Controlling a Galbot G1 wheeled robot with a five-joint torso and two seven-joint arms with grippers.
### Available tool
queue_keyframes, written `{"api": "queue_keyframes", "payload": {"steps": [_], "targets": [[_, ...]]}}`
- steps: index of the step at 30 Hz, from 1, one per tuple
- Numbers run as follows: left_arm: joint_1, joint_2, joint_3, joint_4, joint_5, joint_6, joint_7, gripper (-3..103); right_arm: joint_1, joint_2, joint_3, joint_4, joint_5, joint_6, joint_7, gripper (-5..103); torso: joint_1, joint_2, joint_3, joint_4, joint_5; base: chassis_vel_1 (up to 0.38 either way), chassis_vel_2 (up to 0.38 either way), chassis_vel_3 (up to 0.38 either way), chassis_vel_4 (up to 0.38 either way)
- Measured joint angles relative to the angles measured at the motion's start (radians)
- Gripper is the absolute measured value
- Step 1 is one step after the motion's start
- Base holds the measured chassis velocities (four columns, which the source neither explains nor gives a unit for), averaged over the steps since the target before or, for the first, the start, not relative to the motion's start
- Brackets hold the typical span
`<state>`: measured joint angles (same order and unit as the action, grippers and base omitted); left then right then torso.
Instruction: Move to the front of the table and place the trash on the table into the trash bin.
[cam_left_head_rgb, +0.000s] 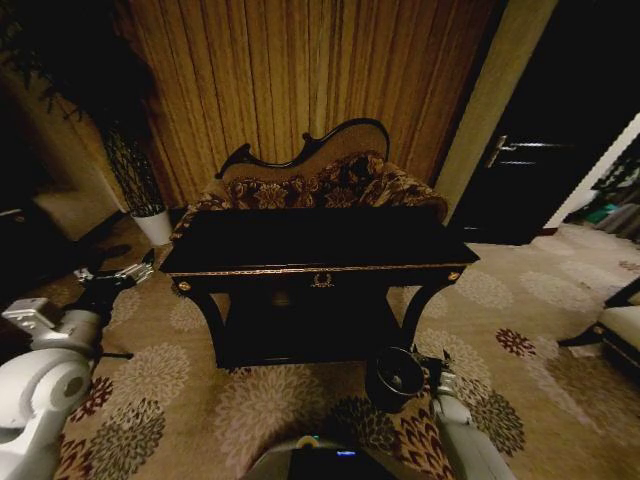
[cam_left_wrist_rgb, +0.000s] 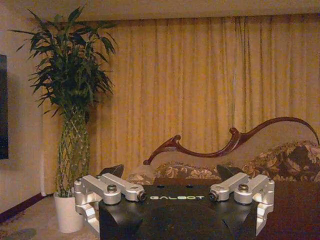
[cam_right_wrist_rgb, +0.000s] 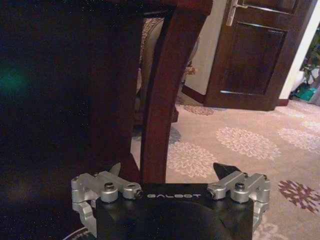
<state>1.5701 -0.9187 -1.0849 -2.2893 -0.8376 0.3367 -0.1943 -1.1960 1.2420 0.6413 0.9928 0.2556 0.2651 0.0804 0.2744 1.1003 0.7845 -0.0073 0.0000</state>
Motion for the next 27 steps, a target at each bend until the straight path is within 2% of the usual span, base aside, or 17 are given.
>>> {"api": "queue_keyframes", "payload": {"steps": [15,18,20,21,23,24,27], "targets": [[-0.004,0.0,0.009,0.004,0.001,0.002,0.0,100,-0.018,-0.013,0.0,0.025,0.045,-0.009,-0.008,100,0.0,0.0,0.0,0.0,0.0001,0.0,0.0,0.0,0.0],[-0.006,0.001,0.01,0.006,0.001,0.002,0.0,100,-0.043,-0.025,0.0,0.101,0.09,-0.032,-0.027,100,0.0,0.0,0.0,-0.0003,0.0003,0.0,0.0,0.0,0.0],[-0.007,-0.002,0.012,0.006,0.002,0.002,0.0,100,-0.096,-0.043,0.011,0.262,0.146,-0.109,-0.049,100,0.0,0.0,0.0,0.0002,-0.0001,0.0,0.0,0.0,0.0],[-0.007,-0.002,0.012,0.006,0.002,0.002,0.0,100,-0.096,-0.043,0.011,0.262,0.146,-0.109,-0.049,100,0.0,0.0,0.0,0.0002,-0.0001,0.0,0.0,0.0,0.0],[-0.01,-0.007,0.018,0.006,0.007,0.002,0.003,100,-0.154,-0.064,0.03,0.451,0.193,-0.186,-0.072,100,0.0,0.0,0.0,-0.0001,-0.0002,0.0,0.0,0.0,0.0],[-0.01,-0.007,0.018,0.006,0.007,0.002,0.003,100,-0.154,-0.064,0.03,0.451,0.193,-0.186,-0.072,100,0.0,0.0,0.0,-0.0001,-0.0002,0.0,0.0,0.0,0.0],[-0.016,-0.016,0.025,0.0,0.015,0.002,0.004,100,-0.226,-0.089,0.056,0.674,0.208,-0.261,-0.086,100,0.0,0.0,0.0,0.0001,-0.0002,0.0,0.0,0.0,0.0]]}}
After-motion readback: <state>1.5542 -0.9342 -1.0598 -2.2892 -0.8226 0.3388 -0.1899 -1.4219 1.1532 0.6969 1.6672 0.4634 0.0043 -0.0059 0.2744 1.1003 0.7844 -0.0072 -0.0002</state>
